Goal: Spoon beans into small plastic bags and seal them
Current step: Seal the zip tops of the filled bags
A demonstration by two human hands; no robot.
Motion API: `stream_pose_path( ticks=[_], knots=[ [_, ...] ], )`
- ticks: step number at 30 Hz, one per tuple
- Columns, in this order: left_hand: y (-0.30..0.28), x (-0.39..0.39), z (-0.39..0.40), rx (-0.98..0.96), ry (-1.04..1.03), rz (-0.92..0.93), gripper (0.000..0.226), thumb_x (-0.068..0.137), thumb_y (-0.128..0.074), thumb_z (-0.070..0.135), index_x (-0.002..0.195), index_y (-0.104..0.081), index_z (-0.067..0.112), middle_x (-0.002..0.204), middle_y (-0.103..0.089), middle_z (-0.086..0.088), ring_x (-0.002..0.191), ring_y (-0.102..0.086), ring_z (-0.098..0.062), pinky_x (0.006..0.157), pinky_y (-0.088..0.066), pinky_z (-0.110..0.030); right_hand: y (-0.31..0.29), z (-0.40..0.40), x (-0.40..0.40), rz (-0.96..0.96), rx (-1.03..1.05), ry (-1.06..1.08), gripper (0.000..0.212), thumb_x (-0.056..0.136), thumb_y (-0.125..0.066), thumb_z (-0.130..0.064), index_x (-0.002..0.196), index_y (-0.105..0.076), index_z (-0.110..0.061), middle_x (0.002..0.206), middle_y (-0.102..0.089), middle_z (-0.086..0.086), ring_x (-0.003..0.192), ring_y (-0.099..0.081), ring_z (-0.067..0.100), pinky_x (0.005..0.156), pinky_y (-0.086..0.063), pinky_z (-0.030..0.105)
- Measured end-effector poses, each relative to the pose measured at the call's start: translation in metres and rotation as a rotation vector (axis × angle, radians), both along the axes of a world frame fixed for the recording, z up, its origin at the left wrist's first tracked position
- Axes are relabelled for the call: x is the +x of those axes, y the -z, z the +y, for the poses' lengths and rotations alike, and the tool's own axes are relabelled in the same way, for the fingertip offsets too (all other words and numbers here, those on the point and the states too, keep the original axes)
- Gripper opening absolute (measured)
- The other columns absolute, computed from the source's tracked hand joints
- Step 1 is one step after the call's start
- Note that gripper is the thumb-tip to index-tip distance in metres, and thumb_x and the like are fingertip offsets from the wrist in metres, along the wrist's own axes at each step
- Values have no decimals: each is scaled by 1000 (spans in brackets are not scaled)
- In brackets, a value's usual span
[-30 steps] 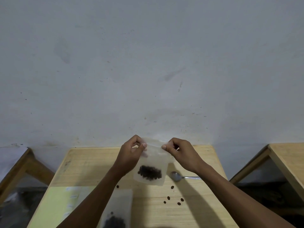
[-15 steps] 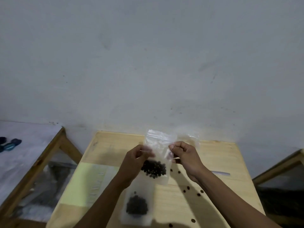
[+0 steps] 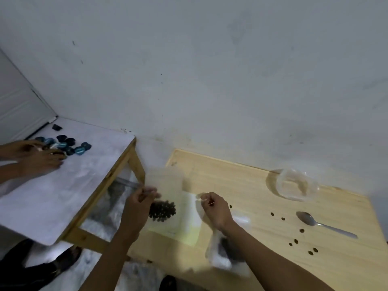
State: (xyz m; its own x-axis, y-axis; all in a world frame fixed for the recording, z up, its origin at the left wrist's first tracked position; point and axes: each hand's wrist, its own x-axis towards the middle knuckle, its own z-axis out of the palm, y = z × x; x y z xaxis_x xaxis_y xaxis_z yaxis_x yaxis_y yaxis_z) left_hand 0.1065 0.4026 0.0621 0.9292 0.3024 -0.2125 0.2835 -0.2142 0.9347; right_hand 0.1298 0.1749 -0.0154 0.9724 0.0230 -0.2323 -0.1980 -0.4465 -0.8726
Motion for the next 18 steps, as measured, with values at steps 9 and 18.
stream_pose_path(
  ticks=[9, 18],
  knots=[
    [13, 2, 91, 60, 41, 87, 12, 95, -59, 24, 99, -67, 16, 90, -74, 3, 88, -67, -12, 77, -50, -29, 39, 72, 43, -40, -586, -323, 41, 87, -38, -33, 117, -63, -19, 117, -60, 11, 108, -55, 35, 87, -50, 40],
    [16, 15, 111, 35, 123, 78, 10, 94, -60, 19, 94, -66, 11, 89, -69, 1, 85, -64, -9, 69, -46, -22, 32, 88, 53, 20, -567, -200, 15, 95, -42, -17, 93, -56, -19, 103, -57, 6, 95, -52, 26, 78, -47, 38]
  ],
)
